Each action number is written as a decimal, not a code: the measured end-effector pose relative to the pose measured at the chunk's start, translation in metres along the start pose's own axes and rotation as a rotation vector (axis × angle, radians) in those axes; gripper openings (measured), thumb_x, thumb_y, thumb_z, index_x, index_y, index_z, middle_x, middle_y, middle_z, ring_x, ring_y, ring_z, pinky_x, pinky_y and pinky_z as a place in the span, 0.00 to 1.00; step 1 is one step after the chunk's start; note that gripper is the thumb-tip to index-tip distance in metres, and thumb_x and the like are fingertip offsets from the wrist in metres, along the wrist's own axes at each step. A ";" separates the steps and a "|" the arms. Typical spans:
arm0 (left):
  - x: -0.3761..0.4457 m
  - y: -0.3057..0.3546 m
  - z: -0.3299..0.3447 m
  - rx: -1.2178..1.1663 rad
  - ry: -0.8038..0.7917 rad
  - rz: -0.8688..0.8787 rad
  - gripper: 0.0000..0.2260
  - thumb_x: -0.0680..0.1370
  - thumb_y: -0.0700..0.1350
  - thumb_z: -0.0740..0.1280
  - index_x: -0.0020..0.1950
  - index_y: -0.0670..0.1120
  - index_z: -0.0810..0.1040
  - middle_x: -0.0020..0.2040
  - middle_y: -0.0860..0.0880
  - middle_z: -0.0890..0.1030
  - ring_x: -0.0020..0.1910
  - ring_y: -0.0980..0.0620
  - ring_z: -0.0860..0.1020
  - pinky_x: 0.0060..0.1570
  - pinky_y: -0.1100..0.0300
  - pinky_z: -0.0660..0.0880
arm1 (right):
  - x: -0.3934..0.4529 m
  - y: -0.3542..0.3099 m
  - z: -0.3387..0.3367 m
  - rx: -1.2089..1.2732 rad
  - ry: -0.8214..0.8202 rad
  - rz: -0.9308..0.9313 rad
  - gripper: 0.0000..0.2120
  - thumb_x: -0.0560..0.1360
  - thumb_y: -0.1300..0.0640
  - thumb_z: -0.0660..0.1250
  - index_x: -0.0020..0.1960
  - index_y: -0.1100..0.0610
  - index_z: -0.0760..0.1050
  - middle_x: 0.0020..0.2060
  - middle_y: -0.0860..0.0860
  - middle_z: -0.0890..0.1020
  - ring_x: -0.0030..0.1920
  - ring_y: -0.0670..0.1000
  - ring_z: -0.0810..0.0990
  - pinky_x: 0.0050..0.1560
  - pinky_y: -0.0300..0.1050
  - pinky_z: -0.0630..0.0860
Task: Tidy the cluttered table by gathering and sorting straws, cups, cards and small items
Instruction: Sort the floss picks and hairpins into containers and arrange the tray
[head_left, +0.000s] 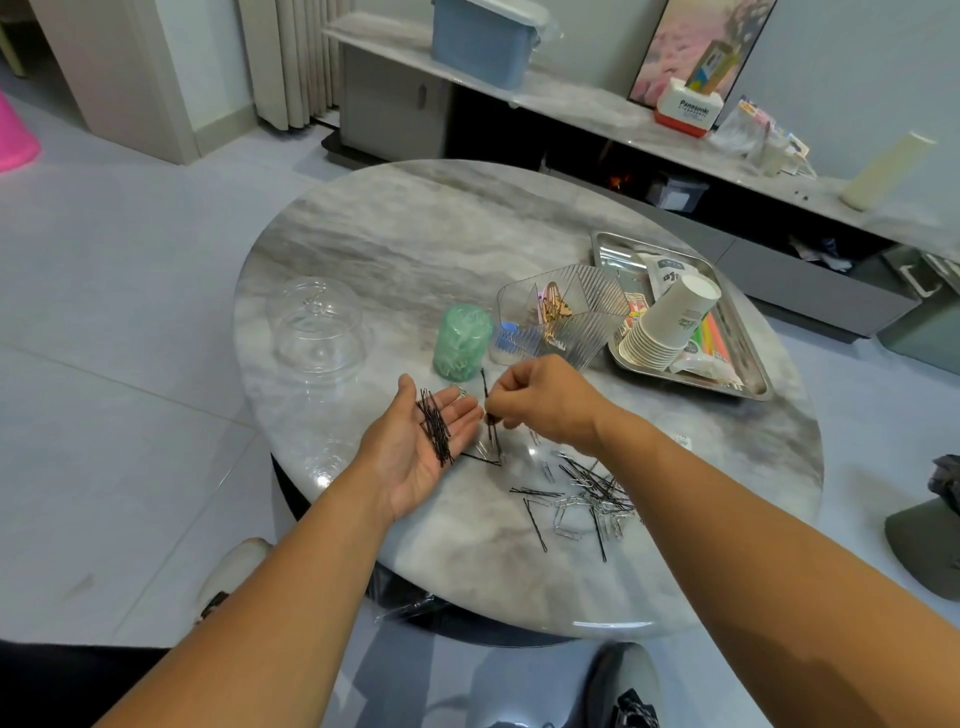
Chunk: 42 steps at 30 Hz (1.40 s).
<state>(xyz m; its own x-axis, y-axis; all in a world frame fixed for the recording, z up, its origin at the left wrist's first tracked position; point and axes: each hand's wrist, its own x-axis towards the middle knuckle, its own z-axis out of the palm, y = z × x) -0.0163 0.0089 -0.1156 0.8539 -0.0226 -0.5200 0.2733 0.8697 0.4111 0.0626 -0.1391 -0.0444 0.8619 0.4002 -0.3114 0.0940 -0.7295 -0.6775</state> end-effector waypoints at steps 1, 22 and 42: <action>0.000 0.000 -0.001 0.016 -0.007 -0.001 0.30 0.84 0.62 0.52 0.66 0.38 0.76 0.58 0.38 0.84 0.55 0.44 0.85 0.46 0.55 0.83 | 0.001 -0.003 0.004 0.048 -0.018 -0.004 0.06 0.72 0.59 0.74 0.42 0.63 0.83 0.33 0.52 0.84 0.32 0.46 0.77 0.35 0.41 0.74; -0.002 -0.001 -0.004 0.021 -0.068 0.012 0.30 0.85 0.61 0.50 0.67 0.38 0.77 0.53 0.40 0.85 0.51 0.47 0.85 0.48 0.57 0.83 | -0.005 -0.022 0.011 0.493 -0.004 0.020 0.12 0.75 0.68 0.73 0.57 0.62 0.76 0.41 0.62 0.85 0.35 0.51 0.83 0.32 0.38 0.77; 0.002 0.002 0.001 -0.192 0.105 0.207 0.23 0.85 0.59 0.57 0.62 0.40 0.75 0.48 0.40 0.85 0.49 0.45 0.86 0.51 0.56 0.83 | -0.003 -0.024 0.036 -1.180 -0.203 -0.349 0.10 0.78 0.55 0.66 0.43 0.54 0.66 0.33 0.49 0.63 0.40 0.56 0.70 0.39 0.47 0.66</action>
<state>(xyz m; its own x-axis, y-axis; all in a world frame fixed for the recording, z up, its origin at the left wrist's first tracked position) -0.0140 0.0106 -0.1149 0.8293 0.2073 -0.5189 0.0012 0.9280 0.3726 0.0396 -0.1024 -0.0514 0.6184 0.6744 -0.4035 0.7823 -0.5773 0.2340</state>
